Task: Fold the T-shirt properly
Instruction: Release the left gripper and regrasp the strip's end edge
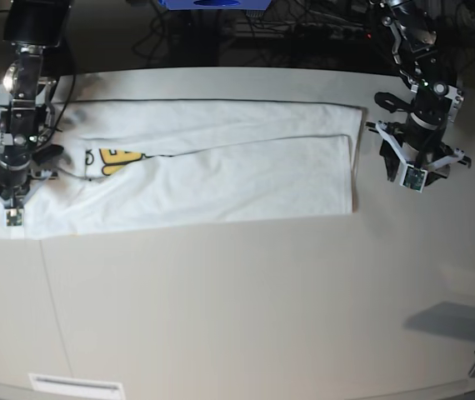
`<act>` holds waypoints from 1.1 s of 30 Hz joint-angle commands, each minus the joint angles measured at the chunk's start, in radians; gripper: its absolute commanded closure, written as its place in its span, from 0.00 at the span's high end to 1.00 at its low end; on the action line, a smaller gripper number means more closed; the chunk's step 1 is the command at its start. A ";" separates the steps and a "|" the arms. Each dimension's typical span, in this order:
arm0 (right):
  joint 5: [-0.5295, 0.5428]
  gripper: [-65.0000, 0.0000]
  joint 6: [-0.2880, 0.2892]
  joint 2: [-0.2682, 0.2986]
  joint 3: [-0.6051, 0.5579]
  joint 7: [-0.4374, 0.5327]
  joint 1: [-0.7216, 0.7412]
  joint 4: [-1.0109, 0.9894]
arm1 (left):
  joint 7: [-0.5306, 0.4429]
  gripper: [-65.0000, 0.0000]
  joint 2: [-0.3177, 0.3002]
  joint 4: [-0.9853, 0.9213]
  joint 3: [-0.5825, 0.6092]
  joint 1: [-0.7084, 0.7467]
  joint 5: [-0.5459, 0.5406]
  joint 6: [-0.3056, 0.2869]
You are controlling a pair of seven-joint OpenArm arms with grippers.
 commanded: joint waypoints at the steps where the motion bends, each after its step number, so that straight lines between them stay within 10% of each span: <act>1: -0.010 0.01 -0.009 0.007 0.005 0.014 0.011 -0.006 | -0.021 0.51 -0.008 0.020 -0.004 -0.001 -0.006 0.005; 14: -0.010 0.00 -0.009 0.001 0.006 0.020 0.013 -0.119 | -0.016 0.57 0.054 0.015 -0.085 0.029 -0.038 -0.001; 33: -0.008 0.00 -0.009 -0.001 0.005 0.018 -0.006 -0.115 | 0.096 0.85 -0.084 -0.127 -0.262 0.118 -0.874 -0.089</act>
